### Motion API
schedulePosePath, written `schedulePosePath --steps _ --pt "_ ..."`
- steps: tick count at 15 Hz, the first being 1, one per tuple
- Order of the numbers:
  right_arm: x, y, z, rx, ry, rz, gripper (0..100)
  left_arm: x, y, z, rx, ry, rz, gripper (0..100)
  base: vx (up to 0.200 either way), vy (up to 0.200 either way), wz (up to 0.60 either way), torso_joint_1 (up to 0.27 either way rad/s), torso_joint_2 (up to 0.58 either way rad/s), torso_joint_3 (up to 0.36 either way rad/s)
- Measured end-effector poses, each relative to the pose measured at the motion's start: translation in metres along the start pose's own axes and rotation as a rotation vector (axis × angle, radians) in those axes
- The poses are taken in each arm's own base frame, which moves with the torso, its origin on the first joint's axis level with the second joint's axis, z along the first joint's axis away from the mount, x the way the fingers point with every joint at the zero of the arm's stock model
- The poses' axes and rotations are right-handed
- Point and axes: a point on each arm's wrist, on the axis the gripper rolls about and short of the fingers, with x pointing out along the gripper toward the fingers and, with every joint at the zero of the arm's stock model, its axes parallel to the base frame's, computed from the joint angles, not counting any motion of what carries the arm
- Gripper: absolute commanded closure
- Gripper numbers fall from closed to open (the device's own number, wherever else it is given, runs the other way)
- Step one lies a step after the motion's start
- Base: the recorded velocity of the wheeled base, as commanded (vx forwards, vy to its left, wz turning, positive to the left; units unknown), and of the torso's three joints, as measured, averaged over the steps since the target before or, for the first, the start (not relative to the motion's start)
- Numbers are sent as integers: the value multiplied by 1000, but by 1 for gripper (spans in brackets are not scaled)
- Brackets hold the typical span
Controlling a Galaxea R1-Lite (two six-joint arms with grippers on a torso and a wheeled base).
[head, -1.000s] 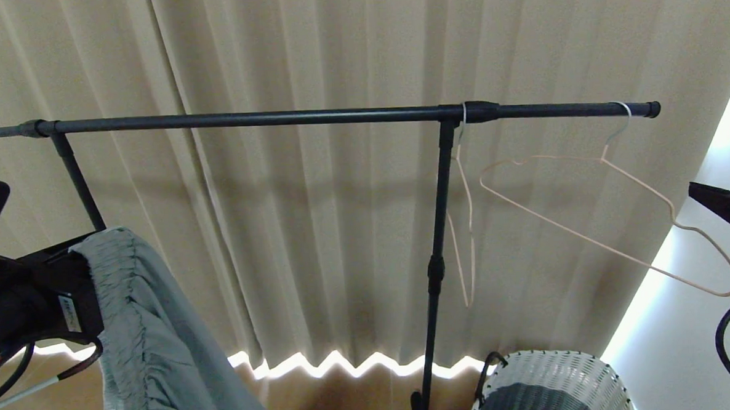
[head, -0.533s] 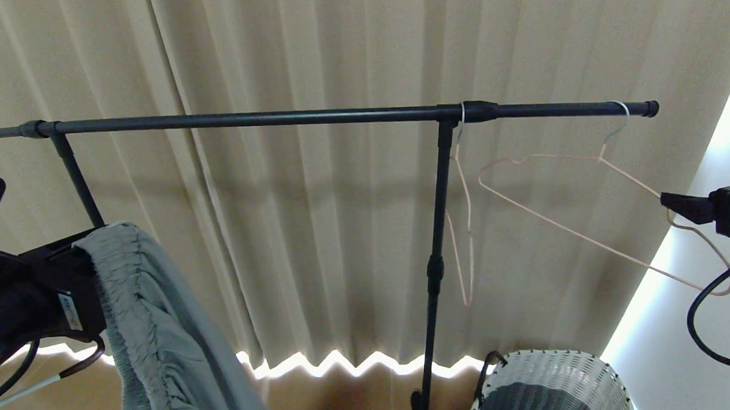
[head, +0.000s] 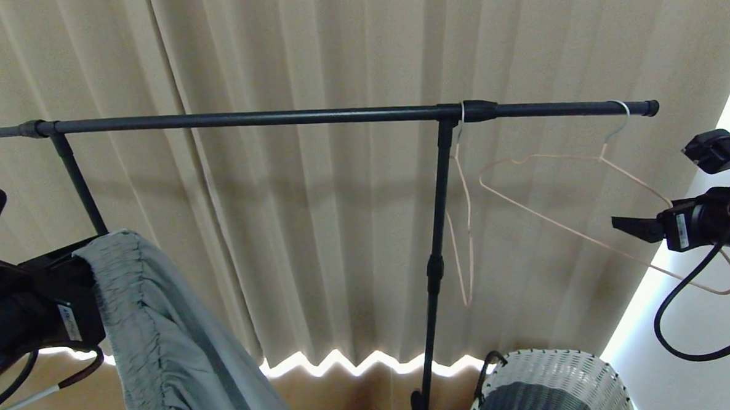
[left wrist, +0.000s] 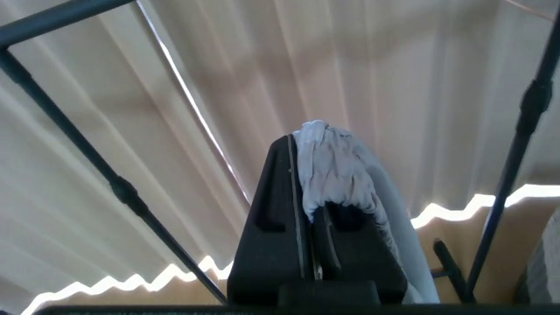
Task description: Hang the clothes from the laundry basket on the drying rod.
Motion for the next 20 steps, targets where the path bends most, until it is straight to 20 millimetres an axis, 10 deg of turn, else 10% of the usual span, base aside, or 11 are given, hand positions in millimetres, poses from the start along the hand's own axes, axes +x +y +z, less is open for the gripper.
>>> schedulePosePath --steps 12,20 --pt "-9 37 3 48 47 158 0 -3 1 1 -3 -11 3 100 0 0 0 0 0 0" --pt "9 28 10 104 89 -88 0 -4 1 1 -3 -15 4 100 0 0 0 0 0 0"
